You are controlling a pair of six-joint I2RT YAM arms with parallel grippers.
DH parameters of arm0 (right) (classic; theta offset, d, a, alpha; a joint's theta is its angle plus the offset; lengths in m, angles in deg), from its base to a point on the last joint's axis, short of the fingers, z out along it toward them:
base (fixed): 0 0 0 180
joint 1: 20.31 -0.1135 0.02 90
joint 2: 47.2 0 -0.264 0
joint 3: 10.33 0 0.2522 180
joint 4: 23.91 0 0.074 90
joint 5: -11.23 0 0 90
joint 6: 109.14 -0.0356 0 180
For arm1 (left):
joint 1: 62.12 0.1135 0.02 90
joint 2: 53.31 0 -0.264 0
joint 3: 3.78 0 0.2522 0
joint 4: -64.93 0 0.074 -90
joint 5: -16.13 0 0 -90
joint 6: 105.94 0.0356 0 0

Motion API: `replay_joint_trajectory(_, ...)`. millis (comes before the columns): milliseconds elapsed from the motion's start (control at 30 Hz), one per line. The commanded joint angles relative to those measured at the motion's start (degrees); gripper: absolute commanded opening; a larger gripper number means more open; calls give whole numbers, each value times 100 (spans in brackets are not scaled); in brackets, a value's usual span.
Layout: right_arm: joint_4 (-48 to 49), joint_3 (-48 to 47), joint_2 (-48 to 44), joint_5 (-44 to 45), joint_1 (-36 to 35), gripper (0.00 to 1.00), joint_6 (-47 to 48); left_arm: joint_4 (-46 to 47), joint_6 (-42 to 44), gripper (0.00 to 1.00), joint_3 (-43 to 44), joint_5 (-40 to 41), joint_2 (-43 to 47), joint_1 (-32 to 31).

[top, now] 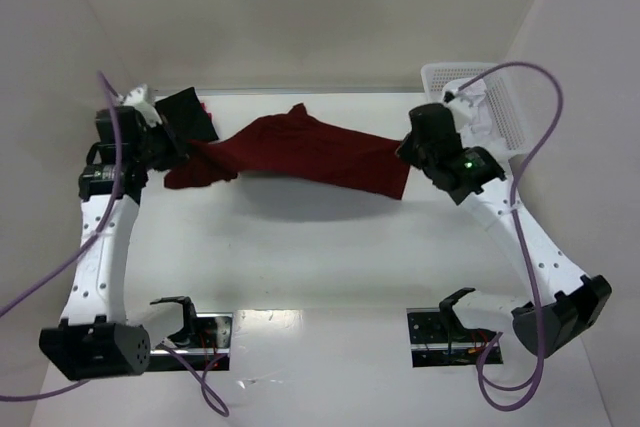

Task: Fold and stack the t-shirts
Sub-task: Flatten out the tshirt

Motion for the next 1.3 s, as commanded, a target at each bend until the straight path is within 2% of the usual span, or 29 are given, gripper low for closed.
replay_joint_trajectory(0,384,-1100,7,315,144,0,1119,313,75,0,994,177,620,45)
replay_joint_trajectory(167,532,-2055,-240,198,144,0,1745,437,75,0,1857,248,1171,45)
replay_joint_trajectory(300,685,-2233,-917,122,144,0,2082,366,127,0,2373,169,1710,45)
replay_joint_trajectory(467,385,-2295,-1761,-74,144,0,2207,366,-308,0,2544,222,2651,45)
replay_joint_trajectory(600,135,-2419,-2479,-389,144,0,2137,-10,-488,0,2991,222,3270,-96)
replay_joint_trajectory(800,-81,-2585,-2766,-532,144,0,2137,-205,-930,0,3495,444,3410,-409)
replay_joint_trajectory(867,-114,-2544,-2667,-362,144,0,2173,-165,-1156,0,3251,635,3269,-590)
replay_joint_trajectory(1000,246,-1909,-2179,-82,144,0,2269,371,-1261,0,2053,731,3007,-896)
replay_joint_trajectory(1200,1568,-178,-1523,139,171,0,2036,1288,-923,0,412,837,2556,-896)
replay_joint_trajectory(1267,2075,280,-1210,91,377,0,1848,1685,-883,0,-276,837,2342,-896)
